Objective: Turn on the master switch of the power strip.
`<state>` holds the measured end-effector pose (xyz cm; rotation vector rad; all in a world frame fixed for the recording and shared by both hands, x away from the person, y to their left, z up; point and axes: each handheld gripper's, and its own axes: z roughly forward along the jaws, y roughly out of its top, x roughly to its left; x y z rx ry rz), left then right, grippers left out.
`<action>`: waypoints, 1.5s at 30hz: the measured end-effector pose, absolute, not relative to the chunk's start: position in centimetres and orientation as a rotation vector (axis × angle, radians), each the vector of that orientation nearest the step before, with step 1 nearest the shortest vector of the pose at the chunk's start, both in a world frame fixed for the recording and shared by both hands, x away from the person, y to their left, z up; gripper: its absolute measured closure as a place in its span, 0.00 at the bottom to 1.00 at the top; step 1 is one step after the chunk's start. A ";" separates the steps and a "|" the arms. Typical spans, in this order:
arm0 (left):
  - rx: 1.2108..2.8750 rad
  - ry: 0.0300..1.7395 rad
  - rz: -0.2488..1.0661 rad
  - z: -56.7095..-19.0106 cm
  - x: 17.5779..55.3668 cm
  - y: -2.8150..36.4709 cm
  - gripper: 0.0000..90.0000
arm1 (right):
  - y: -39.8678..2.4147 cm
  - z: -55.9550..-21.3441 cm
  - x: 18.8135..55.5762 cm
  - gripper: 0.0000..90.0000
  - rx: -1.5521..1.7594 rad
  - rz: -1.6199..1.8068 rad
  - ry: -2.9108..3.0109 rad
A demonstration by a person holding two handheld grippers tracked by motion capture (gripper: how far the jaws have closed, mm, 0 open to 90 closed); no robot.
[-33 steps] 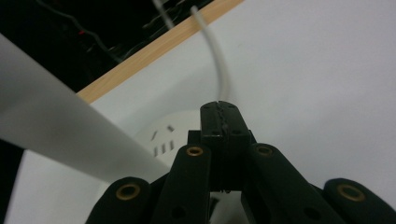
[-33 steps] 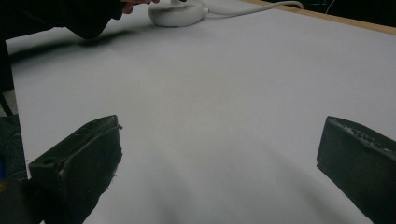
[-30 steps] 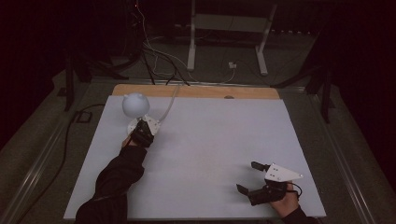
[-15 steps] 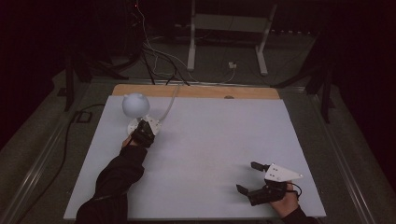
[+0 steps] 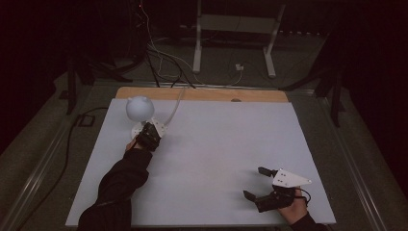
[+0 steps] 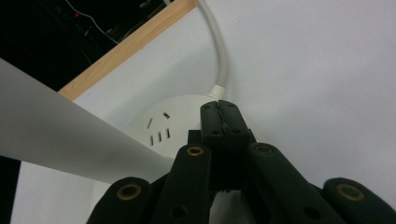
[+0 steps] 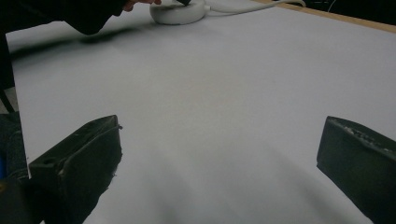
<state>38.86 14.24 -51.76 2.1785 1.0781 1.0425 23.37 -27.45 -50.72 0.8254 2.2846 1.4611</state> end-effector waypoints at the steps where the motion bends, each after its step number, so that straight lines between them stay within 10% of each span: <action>1: 2.183 1.076 1.042 -51.8 38.9 14.3 1.00 | -27.4 -50.7 23.4 0.00 0.826 1.462 2.284; 45: 2.368 1.046 0.879 -50.2 40.3 14.5 1.00 | -27.3 -50.7 23.1 0.00 0.815 1.457 2.288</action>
